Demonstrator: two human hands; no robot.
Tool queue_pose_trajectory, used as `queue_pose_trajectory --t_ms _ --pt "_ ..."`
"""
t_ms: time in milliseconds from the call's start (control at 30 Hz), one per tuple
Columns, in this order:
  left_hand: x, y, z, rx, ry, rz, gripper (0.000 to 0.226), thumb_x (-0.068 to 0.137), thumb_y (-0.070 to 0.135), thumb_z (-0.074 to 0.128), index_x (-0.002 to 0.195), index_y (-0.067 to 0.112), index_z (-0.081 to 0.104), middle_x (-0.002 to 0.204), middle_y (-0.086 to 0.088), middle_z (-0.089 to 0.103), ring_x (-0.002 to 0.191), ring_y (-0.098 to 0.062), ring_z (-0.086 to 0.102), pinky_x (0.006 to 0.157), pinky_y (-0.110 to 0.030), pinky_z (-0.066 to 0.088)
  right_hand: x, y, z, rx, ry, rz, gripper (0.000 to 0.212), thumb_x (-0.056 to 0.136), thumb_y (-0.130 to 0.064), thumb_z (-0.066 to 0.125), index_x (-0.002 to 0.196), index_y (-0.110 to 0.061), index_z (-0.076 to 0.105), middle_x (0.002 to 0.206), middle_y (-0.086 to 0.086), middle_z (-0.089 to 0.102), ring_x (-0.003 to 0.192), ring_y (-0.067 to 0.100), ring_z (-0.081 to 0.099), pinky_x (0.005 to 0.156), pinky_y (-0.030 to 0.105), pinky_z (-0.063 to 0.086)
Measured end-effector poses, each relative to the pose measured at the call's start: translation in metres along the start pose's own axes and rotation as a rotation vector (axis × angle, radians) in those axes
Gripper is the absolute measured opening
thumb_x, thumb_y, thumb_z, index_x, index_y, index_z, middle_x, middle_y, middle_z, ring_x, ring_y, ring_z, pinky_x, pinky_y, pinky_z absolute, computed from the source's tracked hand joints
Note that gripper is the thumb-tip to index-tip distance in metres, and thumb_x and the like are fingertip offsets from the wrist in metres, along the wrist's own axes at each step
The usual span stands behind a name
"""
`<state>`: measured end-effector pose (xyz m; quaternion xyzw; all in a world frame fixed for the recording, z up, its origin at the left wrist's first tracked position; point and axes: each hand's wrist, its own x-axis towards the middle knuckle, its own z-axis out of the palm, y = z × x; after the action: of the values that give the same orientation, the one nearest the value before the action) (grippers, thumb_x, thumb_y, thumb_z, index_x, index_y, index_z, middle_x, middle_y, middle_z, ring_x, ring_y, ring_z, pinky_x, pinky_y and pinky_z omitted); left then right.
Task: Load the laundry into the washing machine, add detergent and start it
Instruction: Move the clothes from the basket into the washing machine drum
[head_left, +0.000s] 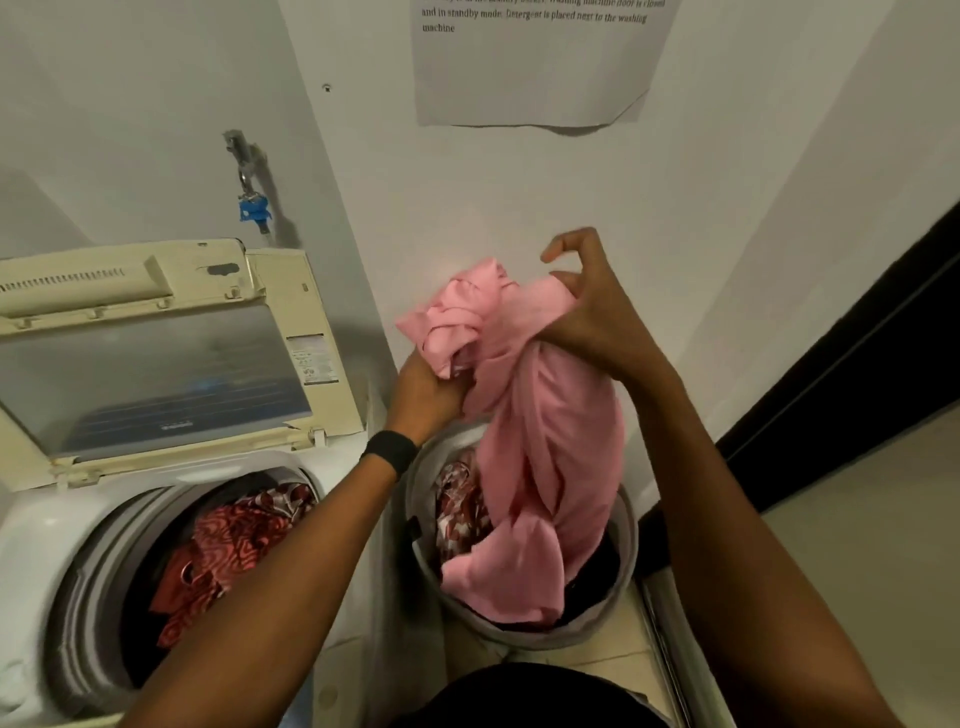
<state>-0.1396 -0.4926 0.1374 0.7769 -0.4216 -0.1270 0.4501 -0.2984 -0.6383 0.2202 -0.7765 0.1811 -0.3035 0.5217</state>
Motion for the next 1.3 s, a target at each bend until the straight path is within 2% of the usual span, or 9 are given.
queue_pose_trajectory --t_ms 67,167,267,400,567,767,933,1100,1300 --pt "-0.003 0.024 0.000 -0.163 -0.095 0.024 0.018 0.098 0.019 0.054 0.105 0.035 0.058 0.098 0.016 0.064 0.091 -0.011 0.065 0.077 -0.025 0.049 0.011 -0.003 0.007 0.079 0.029 0.011 0.042 0.082 -0.001 0.075 0.109 -0.008 0.044 0.081 0.006 0.055 0.070 0.016 0.050 0.064 0.029 0.041" --pt "-0.010 0.027 -0.010 -0.522 -0.350 -0.117 0.031 0.092 0.049 0.058 0.123 0.044 0.056 0.125 0.015 0.066 0.118 -0.011 0.065 0.098 -0.033 0.055 0.008 0.018 0.026 0.160 0.241 0.049 0.025 0.076 -0.010 0.065 0.095 -0.012 0.047 0.082 -0.002 0.048 0.073 0.009 0.044 0.066 0.028 0.039" --pt "-0.017 0.026 -0.008 -0.431 -0.516 -0.086 0.058 0.080 0.046 0.081 0.129 0.034 0.054 0.126 0.013 0.066 0.113 -0.001 0.066 0.099 -0.027 0.056 0.001 0.036 0.042 0.239 0.347 0.132 0.016 0.083 -0.012 0.059 0.089 -0.014 0.044 0.083 -0.003 0.048 0.072 0.007 0.043 0.068 0.027 0.041" --pt "-0.014 0.025 0.016 -0.364 -0.249 -0.100 0.091 0.062 0.046 0.096 0.139 0.021 0.052 0.127 0.011 0.065 0.113 0.002 0.062 0.097 -0.021 0.055 0.003 0.042 0.055 0.283 0.320 0.259 0.020 0.102 -0.007 0.049 0.085 -0.018 0.049 0.083 -0.003 0.055 0.072 0.005 0.054 0.074 0.028 0.049" --pt "-0.005 0.019 0.030 -0.515 -0.032 -0.236 0.073 0.076 0.026 0.091 0.139 0.020 0.055 0.128 0.000 0.069 0.117 -0.017 0.066 0.098 -0.035 0.057 0.003 0.050 0.051 0.187 0.280 0.118 0.009 0.090 -0.009 0.062 0.099 -0.009 0.061 0.098 0.001 0.064 0.088 0.010 0.060 0.082 0.034 0.053" --pt "0.009 0.029 0.029 -0.620 0.027 -0.300 0.077 0.068 0.036 0.087 0.138 0.024 0.057 0.123 0.002 0.072 0.110 -0.018 0.070 0.092 -0.046 0.061 -0.043 0.088 0.061 0.119 0.197 0.234 0.075 0.095 -0.057 0.058 0.158 -0.039 0.022 0.163 -0.016 0.027 0.148 0.006 0.031 0.116 0.026 0.033" --pt "0.014 0.031 0.024 -0.616 0.047 -0.297 0.065 0.070 0.033 0.088 0.130 0.025 0.063 0.118 0.005 0.074 0.106 -0.015 0.071 0.087 -0.041 0.060 -0.076 0.113 0.069 0.131 0.012 0.542 0.099 0.080 -0.074 0.067 0.159 -0.032 0.024 0.154 -0.009 0.040 0.132 0.012 0.044 0.110 0.034 0.039" --pt "0.012 0.033 0.018 -0.609 0.142 -0.256 0.044 0.073 0.024 0.091 0.108 0.035 0.066 0.107 0.010 0.076 0.098 -0.007 0.072 0.086 -0.029 0.059 -0.082 0.142 0.048 -0.167 -0.250 0.655 0.063 0.087 -0.030 0.080 0.144 -0.019 0.055 0.135 0.000 0.060 0.126 0.027 0.059 0.099 0.035 0.048" --pt "-0.011 -0.001 0.022 0.035 0.148 -0.046 0.049 0.068 0.055 0.066 0.091 0.012 0.069 0.077 0.003 0.066 0.066 -0.015 0.063 0.048 -0.012 0.039 -0.043 0.064 0.025 0.093 0.328 0.256 0.033 0.088 -0.021 0.069 0.117 -0.013 0.055 0.102 -0.004 0.071 0.087 -0.007 0.066 0.077 0.020 0.053"
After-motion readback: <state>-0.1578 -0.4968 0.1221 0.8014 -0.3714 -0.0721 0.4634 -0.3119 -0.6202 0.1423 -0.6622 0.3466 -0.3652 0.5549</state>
